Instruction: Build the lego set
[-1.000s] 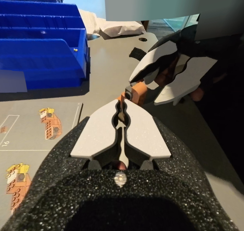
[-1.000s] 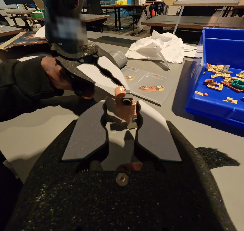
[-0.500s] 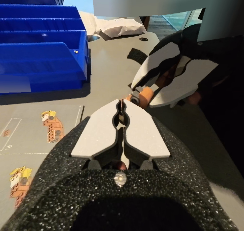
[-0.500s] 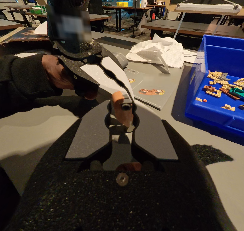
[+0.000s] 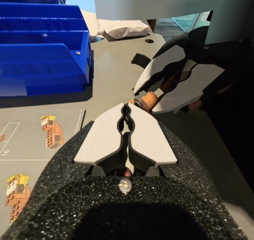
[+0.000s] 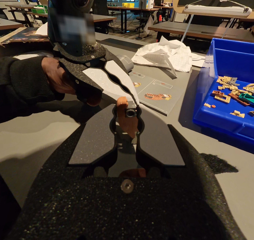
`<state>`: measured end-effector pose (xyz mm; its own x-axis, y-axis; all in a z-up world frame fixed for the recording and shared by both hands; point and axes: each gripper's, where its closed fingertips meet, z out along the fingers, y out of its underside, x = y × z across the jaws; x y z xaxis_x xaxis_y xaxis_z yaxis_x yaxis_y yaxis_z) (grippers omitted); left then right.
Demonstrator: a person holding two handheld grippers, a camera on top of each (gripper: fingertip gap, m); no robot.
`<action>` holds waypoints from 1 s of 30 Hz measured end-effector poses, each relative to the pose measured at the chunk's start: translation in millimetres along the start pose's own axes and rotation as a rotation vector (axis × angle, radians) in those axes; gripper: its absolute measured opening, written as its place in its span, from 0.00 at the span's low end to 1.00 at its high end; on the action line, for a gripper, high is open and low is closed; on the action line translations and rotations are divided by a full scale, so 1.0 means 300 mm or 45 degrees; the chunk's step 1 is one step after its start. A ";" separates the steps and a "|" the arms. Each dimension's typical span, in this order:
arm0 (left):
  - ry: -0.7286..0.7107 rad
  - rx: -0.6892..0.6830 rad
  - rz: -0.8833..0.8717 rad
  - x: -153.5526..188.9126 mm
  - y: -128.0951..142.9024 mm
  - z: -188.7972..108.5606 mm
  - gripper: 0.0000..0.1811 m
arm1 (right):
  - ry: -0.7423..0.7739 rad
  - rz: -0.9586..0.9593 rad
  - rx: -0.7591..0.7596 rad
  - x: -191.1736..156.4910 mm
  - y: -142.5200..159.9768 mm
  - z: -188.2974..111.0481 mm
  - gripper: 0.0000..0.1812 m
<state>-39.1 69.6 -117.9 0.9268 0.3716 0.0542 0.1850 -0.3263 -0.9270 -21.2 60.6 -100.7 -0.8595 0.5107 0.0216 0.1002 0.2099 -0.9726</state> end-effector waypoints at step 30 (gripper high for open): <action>-0.003 0.009 -0.040 -0.002 0.005 0.015 0.00 | -0.088 0.082 0.010 0.016 -0.003 -0.001 0.14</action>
<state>-40.8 72.6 -121.1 0.9198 0.3835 0.0828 0.2120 -0.3082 -0.9274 -25.2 63.0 -99.7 -0.8841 0.4639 -0.0568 0.1527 0.1717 -0.9732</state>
